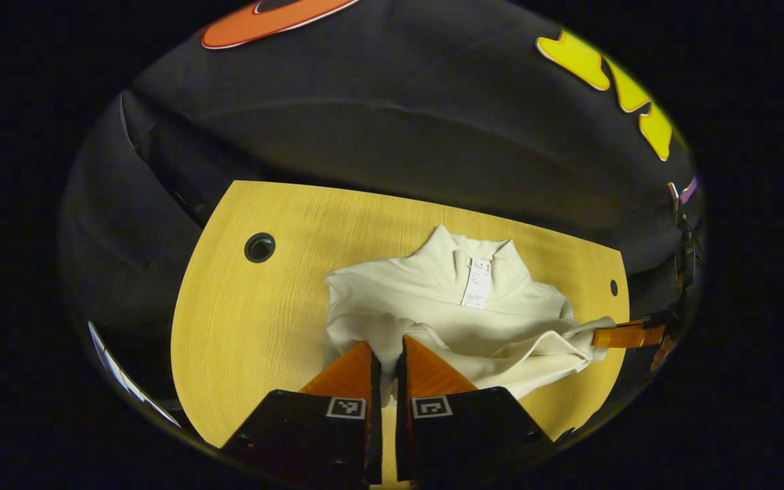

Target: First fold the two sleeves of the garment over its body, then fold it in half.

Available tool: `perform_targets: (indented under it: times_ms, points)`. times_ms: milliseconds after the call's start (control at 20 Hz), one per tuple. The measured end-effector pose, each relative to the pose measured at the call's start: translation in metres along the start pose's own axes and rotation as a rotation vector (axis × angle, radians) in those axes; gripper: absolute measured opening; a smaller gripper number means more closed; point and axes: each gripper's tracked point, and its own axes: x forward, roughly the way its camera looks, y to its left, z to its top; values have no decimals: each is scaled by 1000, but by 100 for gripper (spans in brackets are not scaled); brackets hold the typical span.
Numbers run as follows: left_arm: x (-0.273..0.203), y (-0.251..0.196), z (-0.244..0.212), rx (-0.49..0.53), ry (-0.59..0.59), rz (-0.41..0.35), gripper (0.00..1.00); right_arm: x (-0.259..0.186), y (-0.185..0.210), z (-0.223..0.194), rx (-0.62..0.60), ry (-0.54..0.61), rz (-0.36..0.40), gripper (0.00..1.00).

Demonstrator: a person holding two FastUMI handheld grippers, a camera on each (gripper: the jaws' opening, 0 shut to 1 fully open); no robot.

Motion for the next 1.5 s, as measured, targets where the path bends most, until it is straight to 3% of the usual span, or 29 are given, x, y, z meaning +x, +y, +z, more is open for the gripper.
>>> perform_targets:
  times_ms: [300, 500, 550, 600, 650, 700, 800, 850, 900, 950, 1000, 1150, 1450, 1500]
  points:
    - [41, -4, 16, 75, -56, -15, 13, 25, -8, 36, -12, -106, -49, 6]
    - [46, -3, 17, 67, -104, -25, 18, 16, -4, 54, 72, -198, -23, 17]
    - [49, 0, 21, 63, -120, -16, 27, 17, -8, 65, 80, -236, -24, 16]
    - [49, -1, 25, 57, -136, -16, 24, 15, -7, 71, 87, -264, -10, 26]
    - [47, -1, 26, 54, -144, -13, 52, 10, -6, 75, 88, -284, -7, 27]
    - [47, -2, 27, 54, -149, -9, 81, 8, -8, 77, 84, -295, -19, 44]
    - [39, -1, 32, 39, -188, -2, 86, 4, -9, 79, 80, -318, -28, 38]
    - [31, -2, 38, 21, -222, 5, 90, -2, -10, 77, 69, -327, -26, 49]
    - [24, -5, 46, 9, -255, 11, 92, -7, -7, 77, 58, -347, -22, 43]
    - [17, -8, 50, -3, -288, 15, 97, -18, -5, 78, 50, -375, -27, 55]
    - [7, -11, 55, -18, -321, 17, 99, -29, -1, 78, 37, -397, -25, 71]
    - [-31, -8, 66, -46, -424, -4, 99, -72, 9, 68, -6, -472, -23, 96]
    - [-150, -24, 62, 24, -661, 49, 99, -208, 29, 40, -116, -723, -75, 98]
    - [-173, -33, 61, 40, -705, 51, 99, -234, 31, 30, -121, -766, -82, 94]
